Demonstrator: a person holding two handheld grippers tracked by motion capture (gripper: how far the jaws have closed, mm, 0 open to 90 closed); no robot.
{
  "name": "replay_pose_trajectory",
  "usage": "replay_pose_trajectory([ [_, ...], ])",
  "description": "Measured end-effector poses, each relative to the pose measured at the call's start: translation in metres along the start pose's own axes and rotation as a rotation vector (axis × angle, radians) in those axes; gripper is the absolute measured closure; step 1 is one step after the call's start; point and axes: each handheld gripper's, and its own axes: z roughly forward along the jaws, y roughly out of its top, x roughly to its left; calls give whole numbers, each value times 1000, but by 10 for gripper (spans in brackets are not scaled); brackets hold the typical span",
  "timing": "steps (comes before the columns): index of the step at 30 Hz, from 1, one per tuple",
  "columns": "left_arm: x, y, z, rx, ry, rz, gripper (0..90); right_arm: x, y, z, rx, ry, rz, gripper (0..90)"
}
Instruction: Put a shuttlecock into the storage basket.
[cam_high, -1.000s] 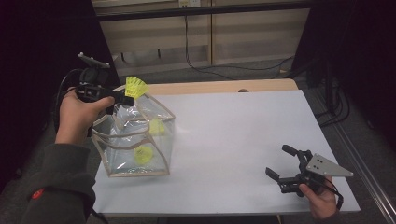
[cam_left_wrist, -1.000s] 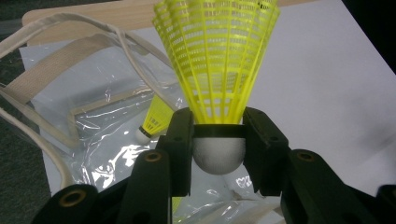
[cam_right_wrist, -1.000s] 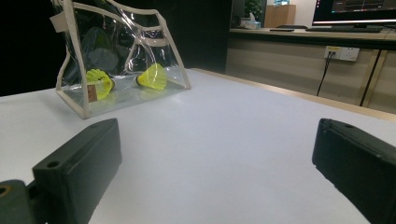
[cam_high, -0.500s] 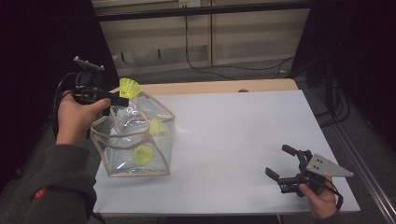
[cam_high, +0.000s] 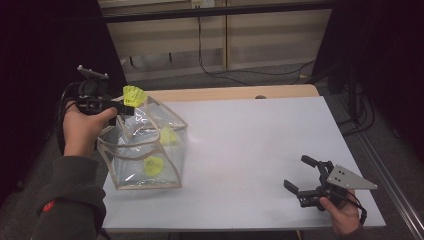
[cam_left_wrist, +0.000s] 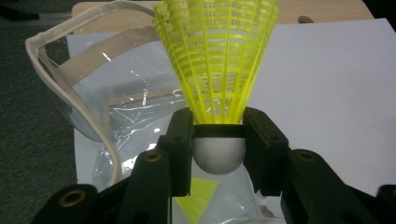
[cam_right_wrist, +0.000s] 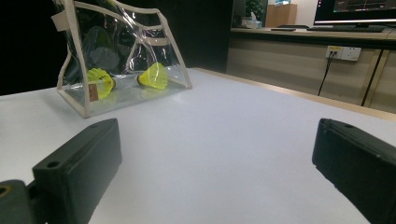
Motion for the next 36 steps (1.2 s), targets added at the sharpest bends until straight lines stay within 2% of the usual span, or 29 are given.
replay_pose_trajectory([
  [12,6,-4,10,5,34,-28,648,0,0,0,-3,-1,3,11],
  [23,11,-5,15,-22,62,-68,646,-1,0,0,0,-2,2,11],
  [25,12,-6,17,-26,78,-78,645,-1,0,-1,-3,-2,6,11],
  [32,13,-6,22,-27,89,-79,642,-2,0,-1,-3,-2,1,11],
  [36,14,-7,24,-29,112,-83,646,-1,0,-1,-2,-1,6,11],
])
